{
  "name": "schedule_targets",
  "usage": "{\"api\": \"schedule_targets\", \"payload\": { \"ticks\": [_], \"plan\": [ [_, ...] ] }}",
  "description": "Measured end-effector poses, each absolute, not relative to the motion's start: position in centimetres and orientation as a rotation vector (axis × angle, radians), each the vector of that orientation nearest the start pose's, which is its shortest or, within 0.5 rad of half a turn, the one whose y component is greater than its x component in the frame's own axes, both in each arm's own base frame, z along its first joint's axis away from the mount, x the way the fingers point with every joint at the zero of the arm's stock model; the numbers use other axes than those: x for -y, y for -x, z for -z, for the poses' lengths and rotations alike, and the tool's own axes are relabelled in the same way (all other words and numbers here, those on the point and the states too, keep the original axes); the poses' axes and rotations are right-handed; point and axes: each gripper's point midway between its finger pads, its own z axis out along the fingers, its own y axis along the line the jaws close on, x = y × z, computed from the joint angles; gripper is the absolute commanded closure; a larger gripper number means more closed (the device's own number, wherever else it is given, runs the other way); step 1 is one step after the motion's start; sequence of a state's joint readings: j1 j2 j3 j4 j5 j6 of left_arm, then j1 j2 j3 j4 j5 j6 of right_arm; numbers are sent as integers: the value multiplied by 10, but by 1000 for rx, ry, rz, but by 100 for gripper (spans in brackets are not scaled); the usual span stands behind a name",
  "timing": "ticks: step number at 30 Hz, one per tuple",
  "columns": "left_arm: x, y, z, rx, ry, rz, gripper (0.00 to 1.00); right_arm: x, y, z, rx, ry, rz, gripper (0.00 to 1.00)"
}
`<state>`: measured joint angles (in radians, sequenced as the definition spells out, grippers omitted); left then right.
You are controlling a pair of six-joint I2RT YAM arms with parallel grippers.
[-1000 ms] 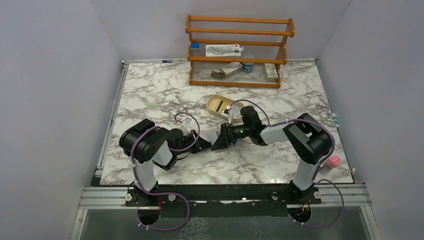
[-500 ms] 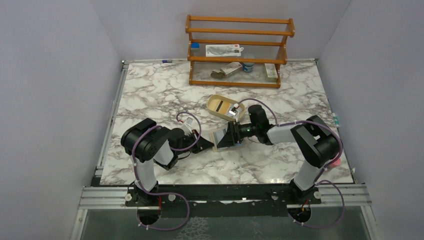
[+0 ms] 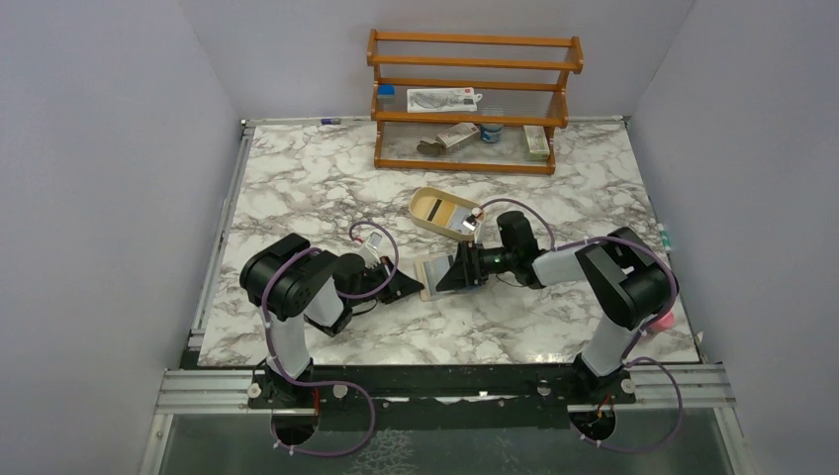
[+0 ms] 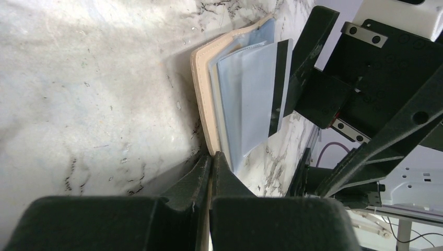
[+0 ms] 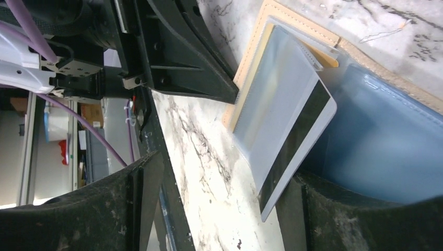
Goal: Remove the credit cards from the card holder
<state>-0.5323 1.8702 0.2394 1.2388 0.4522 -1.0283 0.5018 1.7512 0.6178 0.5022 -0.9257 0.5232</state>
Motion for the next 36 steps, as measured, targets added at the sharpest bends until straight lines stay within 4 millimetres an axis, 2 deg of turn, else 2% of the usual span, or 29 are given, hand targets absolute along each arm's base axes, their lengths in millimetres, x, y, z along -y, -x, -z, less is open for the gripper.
{"api": "schedule_targets", "payload": {
  "ticks": [4,15,19,26,32,36],
  "plan": [
    [264,-233,-15,-2216,211,1396,100,-293,-226,-45,-2306,522,-1532,41],
    [264,-233,-15,-2217,209,1399,100,-277,-235,-37,-2334,435,-1477,44],
    [264,-233,-15,-2217,207,1401,100,-268,-239,-35,-2342,395,-1455,61],
    [264,-233,-15,-2216,207,1401,100,-259,-242,-27,-2377,341,-1412,74],
    [264,-233,-15,-2216,206,1402,100,-253,-243,-22,-2398,310,-1388,99],
    [264,-233,-15,-2216,206,1403,100,-249,-243,-23,-2410,285,-1375,99]
  ]
}}
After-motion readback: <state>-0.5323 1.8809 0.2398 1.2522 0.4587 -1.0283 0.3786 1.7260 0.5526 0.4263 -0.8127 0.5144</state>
